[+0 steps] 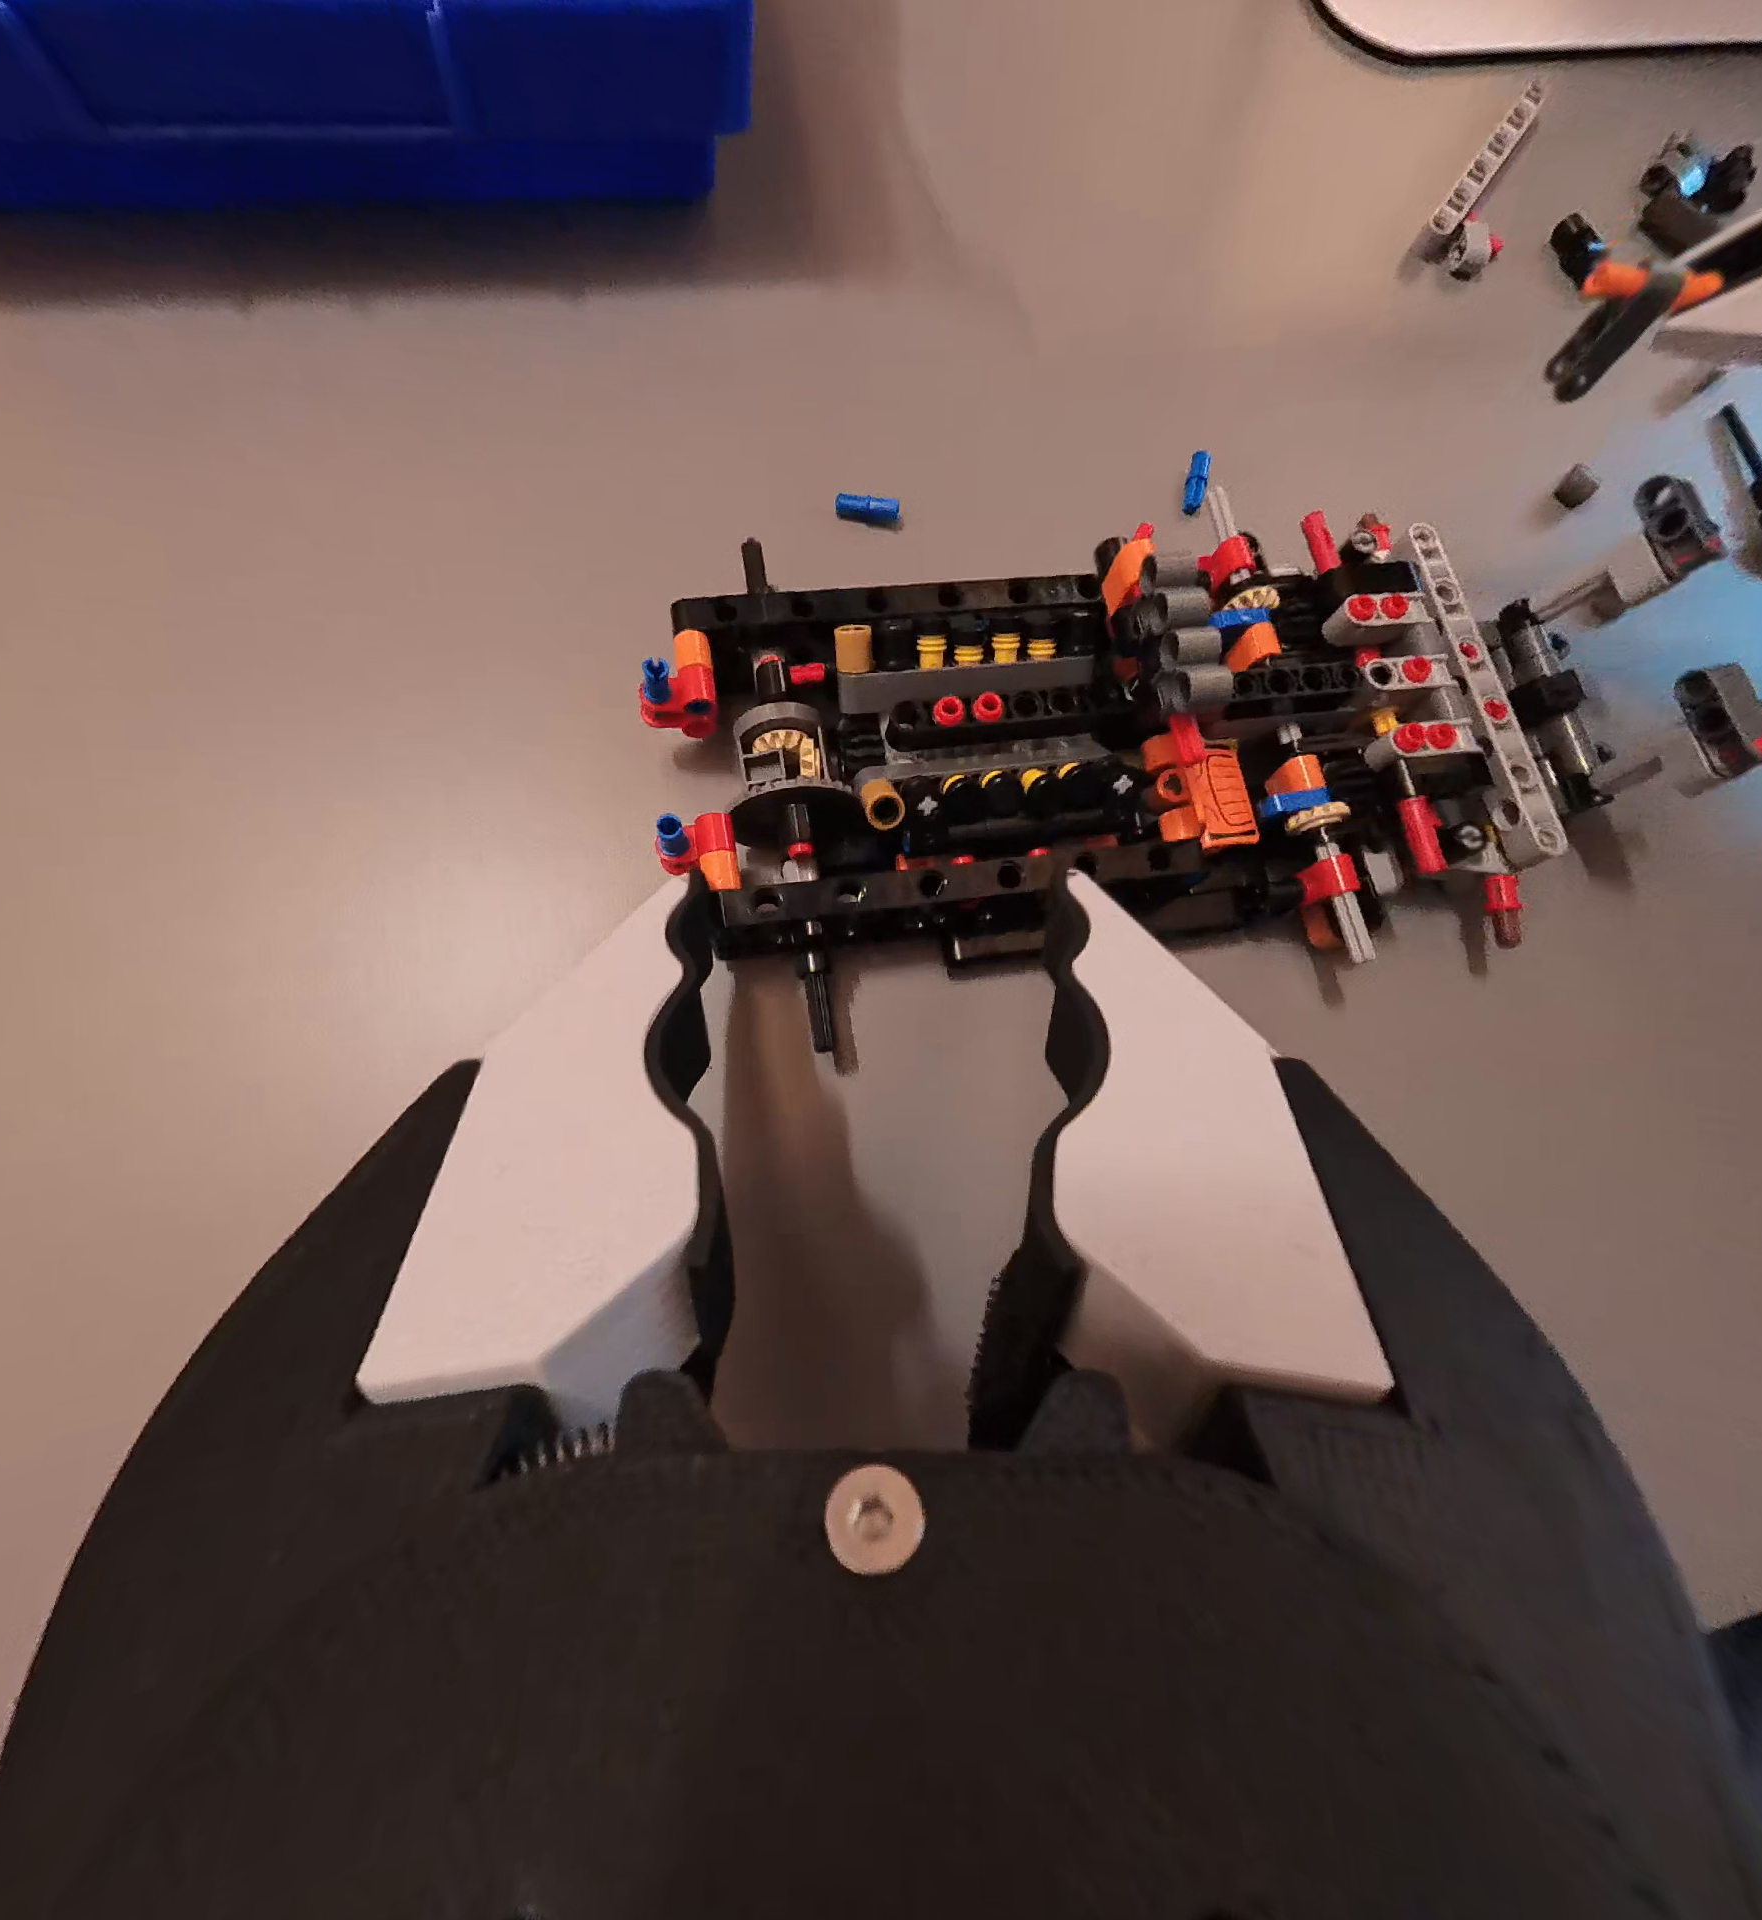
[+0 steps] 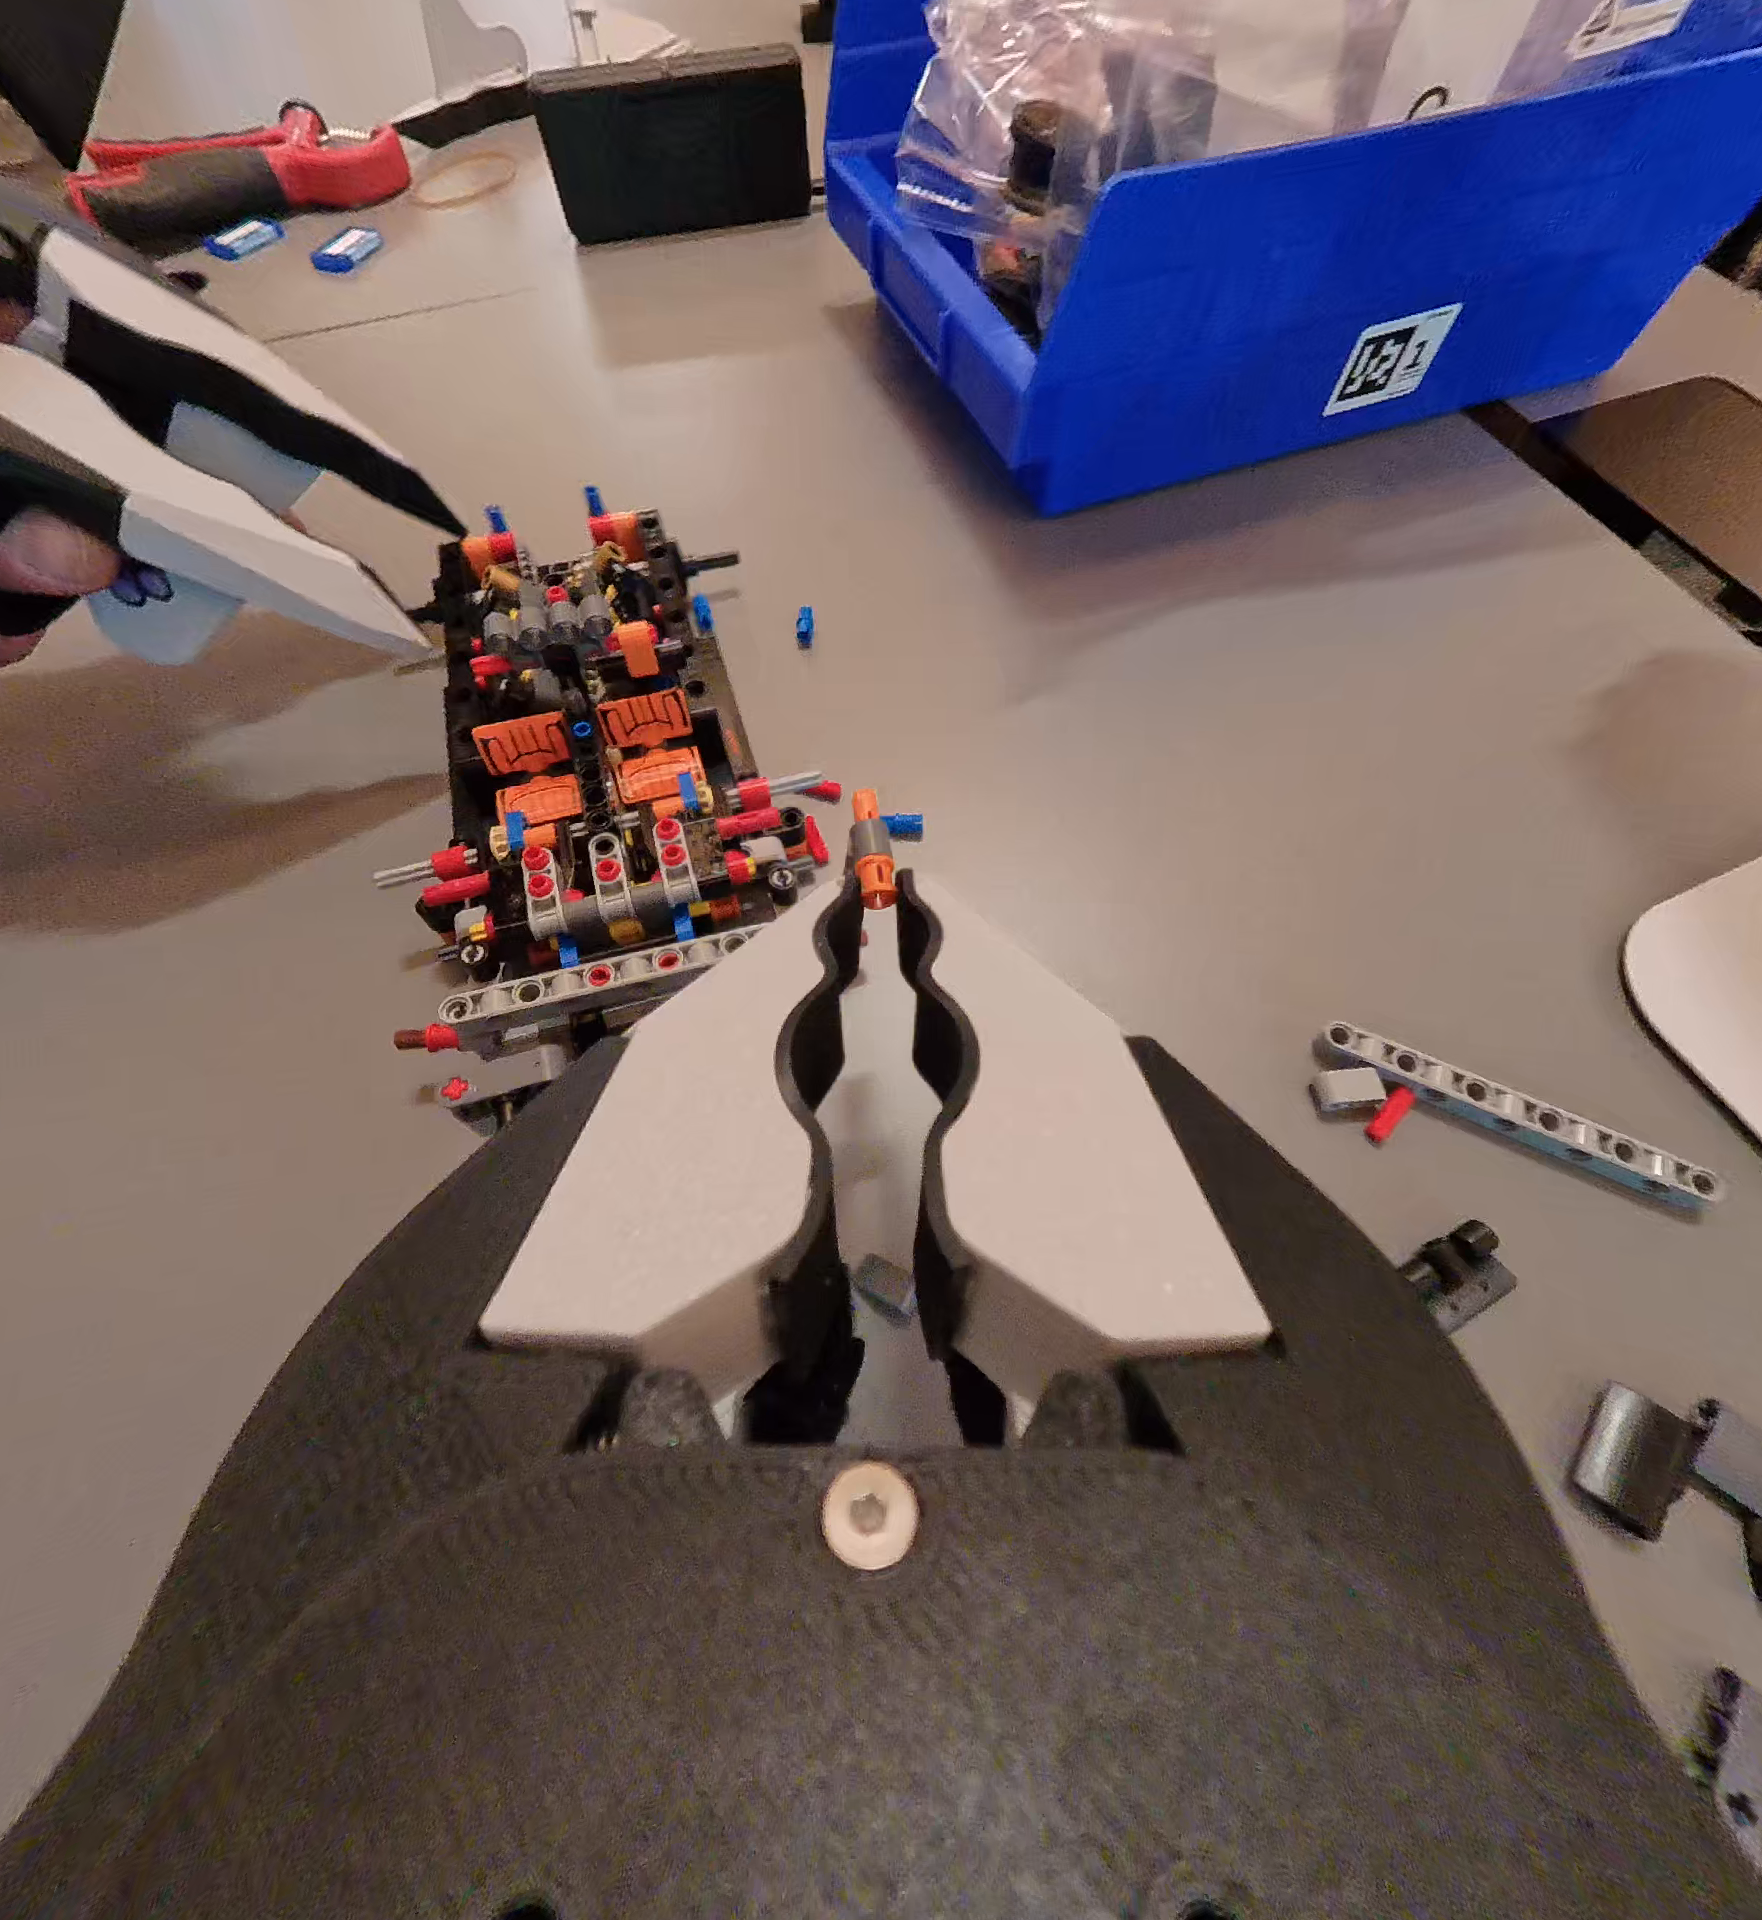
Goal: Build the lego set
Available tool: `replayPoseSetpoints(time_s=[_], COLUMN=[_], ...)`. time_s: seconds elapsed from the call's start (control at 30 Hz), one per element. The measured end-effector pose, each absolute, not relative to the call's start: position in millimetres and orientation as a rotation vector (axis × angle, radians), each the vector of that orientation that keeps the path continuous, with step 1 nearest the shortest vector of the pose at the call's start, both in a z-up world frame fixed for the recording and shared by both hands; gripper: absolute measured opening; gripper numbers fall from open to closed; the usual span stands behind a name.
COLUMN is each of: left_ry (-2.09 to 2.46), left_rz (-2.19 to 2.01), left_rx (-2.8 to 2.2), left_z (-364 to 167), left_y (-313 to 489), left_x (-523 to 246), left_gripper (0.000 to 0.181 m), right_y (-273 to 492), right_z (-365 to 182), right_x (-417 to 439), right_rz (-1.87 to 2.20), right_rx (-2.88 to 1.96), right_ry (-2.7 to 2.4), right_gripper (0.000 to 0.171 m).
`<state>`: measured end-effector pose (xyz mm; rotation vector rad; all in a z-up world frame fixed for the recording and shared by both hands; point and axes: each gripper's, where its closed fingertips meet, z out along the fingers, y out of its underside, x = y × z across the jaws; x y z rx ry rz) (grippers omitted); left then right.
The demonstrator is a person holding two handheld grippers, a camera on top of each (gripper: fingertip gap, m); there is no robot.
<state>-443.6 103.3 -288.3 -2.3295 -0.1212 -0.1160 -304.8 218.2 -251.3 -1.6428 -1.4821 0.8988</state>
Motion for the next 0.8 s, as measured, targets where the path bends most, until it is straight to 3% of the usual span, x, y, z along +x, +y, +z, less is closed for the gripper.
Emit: replayPoseSetpoints(time_s=[0.43, 0.8], left_ry=[0.104, 0.332], left_rz=[-0.066, -0.148], left_rx=[-2.339, -2.315], left_z=[-291, -291], left_y=[153, 203], left_x=[-431, -409], left_gripper=[0.064, 0.054], right_y=[180, 168], right_z=[-263, -256], right_x=[-287, -259], right_rz=[0.919, 0.946], right_rx=[-1.652, -1.66], right_ry=[-1.586, -1.547], right_gripper=[0.004, 0.003])
